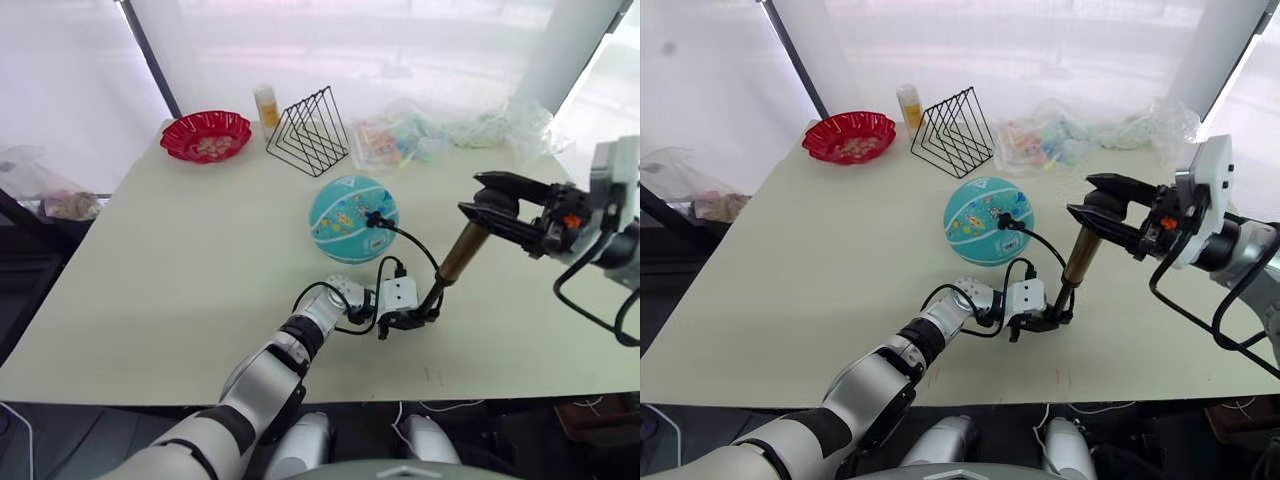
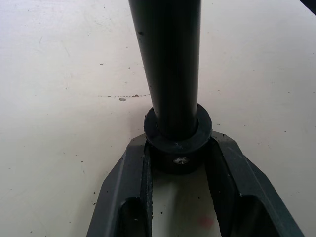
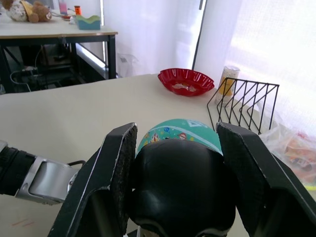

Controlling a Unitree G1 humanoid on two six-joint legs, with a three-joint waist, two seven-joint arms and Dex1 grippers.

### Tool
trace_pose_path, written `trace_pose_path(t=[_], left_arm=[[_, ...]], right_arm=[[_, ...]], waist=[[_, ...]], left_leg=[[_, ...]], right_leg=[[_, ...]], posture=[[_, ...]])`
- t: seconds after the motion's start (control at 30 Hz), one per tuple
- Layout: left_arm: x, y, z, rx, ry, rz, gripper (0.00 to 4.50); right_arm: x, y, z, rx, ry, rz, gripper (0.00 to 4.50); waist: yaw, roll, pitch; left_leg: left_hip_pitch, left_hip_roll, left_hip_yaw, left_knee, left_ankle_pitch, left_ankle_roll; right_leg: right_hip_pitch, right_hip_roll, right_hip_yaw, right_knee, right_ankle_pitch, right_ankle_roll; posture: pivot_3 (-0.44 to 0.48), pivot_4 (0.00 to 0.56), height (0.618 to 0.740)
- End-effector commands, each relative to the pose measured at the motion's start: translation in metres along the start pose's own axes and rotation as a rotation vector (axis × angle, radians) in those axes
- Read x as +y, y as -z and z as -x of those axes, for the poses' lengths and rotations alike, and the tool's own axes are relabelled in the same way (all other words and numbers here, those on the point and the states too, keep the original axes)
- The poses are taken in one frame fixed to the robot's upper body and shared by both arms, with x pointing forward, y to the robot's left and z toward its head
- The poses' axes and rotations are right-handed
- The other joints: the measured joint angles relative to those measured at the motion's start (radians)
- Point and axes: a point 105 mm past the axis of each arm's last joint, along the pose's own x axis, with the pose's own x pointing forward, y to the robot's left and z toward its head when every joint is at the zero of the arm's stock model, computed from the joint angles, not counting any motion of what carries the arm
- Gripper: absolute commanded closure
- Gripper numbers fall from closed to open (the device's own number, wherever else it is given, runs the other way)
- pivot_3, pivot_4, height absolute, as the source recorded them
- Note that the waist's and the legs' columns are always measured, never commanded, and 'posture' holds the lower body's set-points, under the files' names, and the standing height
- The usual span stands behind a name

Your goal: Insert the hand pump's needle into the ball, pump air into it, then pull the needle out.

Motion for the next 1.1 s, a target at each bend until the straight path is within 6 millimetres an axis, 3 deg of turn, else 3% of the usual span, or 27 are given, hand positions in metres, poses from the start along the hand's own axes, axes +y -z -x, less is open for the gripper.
trace_pose_path(t=[0.03, 0.23, 0.37, 0.5, 0.63, 0.8, 0.93, 1.1], left_arm=[[-0.058, 0.092, 0.010, 0.343, 0.156, 0.179, 3.39], [-0.057, 0.091, 0.009, 0.327, 0.137, 0.174, 3.39], [-0.057, 0.092, 0.009, 0.326, 0.133, 0.174, 3.39], [-0.057, 0.092, 0.009, 0.325, 0.131, 0.175, 3.39], [-0.058, 0.093, 0.010, 0.325, 0.132, 0.176, 3.39], [-0.059, 0.095, 0.011, 0.329, 0.134, 0.171, 3.39], [-0.059, 0.095, 0.011, 0.330, 0.135, 0.170, 3.39], [-0.058, 0.094, 0.012, 0.330, 0.137, 0.163, 3.39]], right_arm=[[0.003, 0.033, 0.000, 0.110, 0.016, 0.002, 2.40], [0.017, 0.105, -0.004, 0.246, -0.004, -0.075, 2.40], [0.014, 0.115, -0.007, 0.229, 0.016, -0.088, 2.40], [0.015, 0.107, -0.013, 0.173, 0.014, -0.086, 2.40], [0.005, 0.075, -0.016, 0.063, 0.031, -0.072, 2.40], [-0.018, 0.002, -0.006, -0.072, 0.044, 0.030, 2.40], [-0.020, -0.014, -0.004, -0.084, 0.036, 0.044, 2.40], [-0.031, -0.074, 0.013, -0.151, 0.069, 0.183, 2.40]], waist=[[0.000, -0.004, -0.003], [-0.001, -0.006, -0.009], [0.000, -0.006, -0.010], [0.000, -0.004, -0.009], [0.000, -0.002, -0.008], [0.001, 0.012, 0.002], [0.002, 0.010, 0.003], [0.002, 0.012, 0.009]], left_leg=[[0.001, 0.000, -0.001, 0.000, 0.000, 0.000], [0.003, 0.000, -0.002, 0.000, 0.000, 0.000], [0.004, 0.000, -0.002, -0.001, 0.000, 0.000], [0.004, 0.000, -0.002, -0.001, 0.000, 0.000], [0.004, 0.000, -0.002, -0.001, 0.000, 0.000], [0.002, -0.002, -0.002, 0.000, 0.000, 0.000], [0.000, -0.002, -0.005, 0.000, 0.000, 0.000], [0.000, -0.004, -0.004, 0.001, 0.000, 0.000]], right_leg=[[0.000, 0.000, 0.000, 0.000, 0.000, 0.000], [0.001, 0.001, 0.000, 0.000, -0.001, 0.001], [0.002, 0.002, 0.000, 0.000, -0.001, 0.001], [0.002, 0.002, 0.001, 0.000, 0.000, 0.000], [0.002, 0.002, 0.001, 0.000, 0.000, 0.000], [0.000, 0.001, 0.002, 0.000, 0.001, -0.001], [-0.001, 0.001, 0.000, 0.000, 0.002, -0.003], [-0.001, -0.001, 0.002, 0.000, 0.002, -0.002]], posture=[[0.000, 0.150, 0.740], [0.000, 0.150, 0.740], [0.000, 0.150, 0.740], [0.000, 0.150, 0.740], [0.000, 0.150, 0.740], [0.000, 0.150, 0.740], [0.000, 0.150, 0.740], [0.000, 0.150, 0.740]])
